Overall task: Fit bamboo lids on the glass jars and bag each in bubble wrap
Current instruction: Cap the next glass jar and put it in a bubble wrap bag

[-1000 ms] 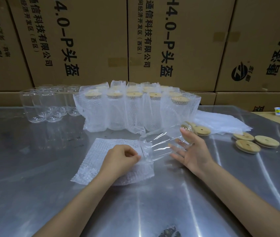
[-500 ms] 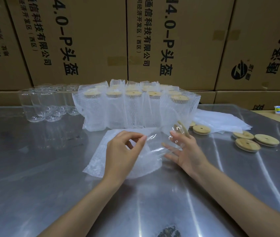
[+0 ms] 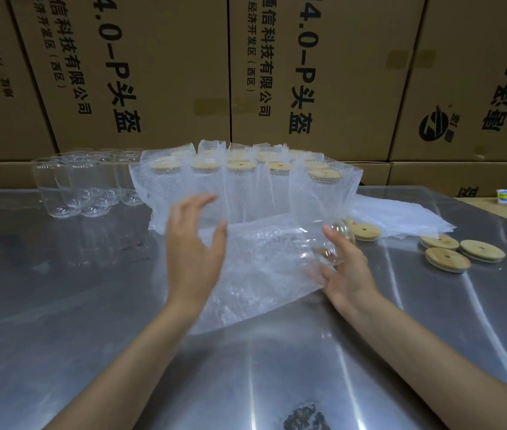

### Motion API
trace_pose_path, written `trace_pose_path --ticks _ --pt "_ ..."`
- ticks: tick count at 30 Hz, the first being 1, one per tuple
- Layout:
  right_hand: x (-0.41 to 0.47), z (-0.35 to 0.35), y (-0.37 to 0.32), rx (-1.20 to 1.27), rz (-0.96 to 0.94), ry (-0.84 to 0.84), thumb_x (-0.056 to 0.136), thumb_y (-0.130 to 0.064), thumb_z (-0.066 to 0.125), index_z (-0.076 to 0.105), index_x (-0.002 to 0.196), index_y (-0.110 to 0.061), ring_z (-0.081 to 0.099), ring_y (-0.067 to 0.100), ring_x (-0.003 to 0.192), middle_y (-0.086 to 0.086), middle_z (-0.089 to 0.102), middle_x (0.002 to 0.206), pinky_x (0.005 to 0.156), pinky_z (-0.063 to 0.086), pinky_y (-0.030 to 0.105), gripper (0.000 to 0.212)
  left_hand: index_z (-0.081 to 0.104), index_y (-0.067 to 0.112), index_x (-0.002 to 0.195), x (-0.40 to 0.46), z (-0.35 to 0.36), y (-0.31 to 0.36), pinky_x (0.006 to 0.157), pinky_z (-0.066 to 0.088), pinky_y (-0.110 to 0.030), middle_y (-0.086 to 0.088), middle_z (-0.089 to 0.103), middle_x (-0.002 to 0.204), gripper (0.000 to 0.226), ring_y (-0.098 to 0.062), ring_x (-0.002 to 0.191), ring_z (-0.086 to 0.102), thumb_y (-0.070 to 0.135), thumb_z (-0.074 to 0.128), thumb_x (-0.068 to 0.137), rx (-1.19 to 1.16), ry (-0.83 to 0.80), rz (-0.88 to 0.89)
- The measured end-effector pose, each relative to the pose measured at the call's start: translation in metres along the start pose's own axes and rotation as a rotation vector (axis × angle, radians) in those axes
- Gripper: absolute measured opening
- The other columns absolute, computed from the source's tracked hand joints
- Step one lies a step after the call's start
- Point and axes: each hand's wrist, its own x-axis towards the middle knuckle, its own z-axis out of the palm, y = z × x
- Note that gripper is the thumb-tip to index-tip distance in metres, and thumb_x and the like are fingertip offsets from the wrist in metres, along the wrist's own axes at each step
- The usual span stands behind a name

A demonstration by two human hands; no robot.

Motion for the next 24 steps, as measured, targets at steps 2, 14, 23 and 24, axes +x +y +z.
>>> trace_pose_path --ticks 2,14,23,24 --pt "0.002 -0.003 -0.004 0.022 0.003 0.013 0.077 -0.028 0.076 0.043 0.138 -0.018 0.067 0.023 0.097 0.013 0.051 0.136 0.079 0.056 0.040 0.070 0.050 0.020 0.132 0.011 -0.009 -0.019 0.111 0.028 -0.026 0.005 0.037 0.133 0.047 -0.013 0.129 0.038 0.024 0.067 0.088 -0.023 0.094 -0.306" --pt "0.004 -0.005 0.000 -0.058 0.056 -0.143 0.062 -0.033 0.078 0.072 0.109 -0.019 0.068 0.033 0.100 0.013 0.068 0.114 0.084 0.054 0.043 0.050 0.045 0.003 0.138 0.008 -0.006 -0.027 0.101 0.047 -0.046 -0.019 0.055 0.133 0.067 -0.032 0.115 0.059 0.022 0.074 0.081 -0.571 -0.476 -1.082" --pt "0.002 -0.003 0.003 -0.001 -0.007 -0.170 0.074 -0.034 0.073 0.067 0.115 -0.023 0.065 0.027 0.104 0.004 0.070 0.116 0.062 0.057 0.034 0.042 0.027 0.025 0.150 0.011 -0.008 -0.015 0.059 0.055 -0.030 0.000 0.050 0.124 0.086 -0.019 0.094 0.064 0.009 0.069 0.077 -0.922 -0.353 -0.984" --pt "0.001 -0.003 0.002 0.015 -0.003 -0.174 0.074 -0.034 0.073 0.066 0.115 -0.023 0.067 0.027 0.099 0.004 0.071 0.111 0.062 0.057 0.035 0.044 0.026 0.028 0.150 0.011 -0.009 -0.016 0.053 0.054 -0.028 0.001 0.051 0.119 0.082 -0.015 0.088 0.064 0.008 0.065 0.081 -0.925 -0.329 -0.968"
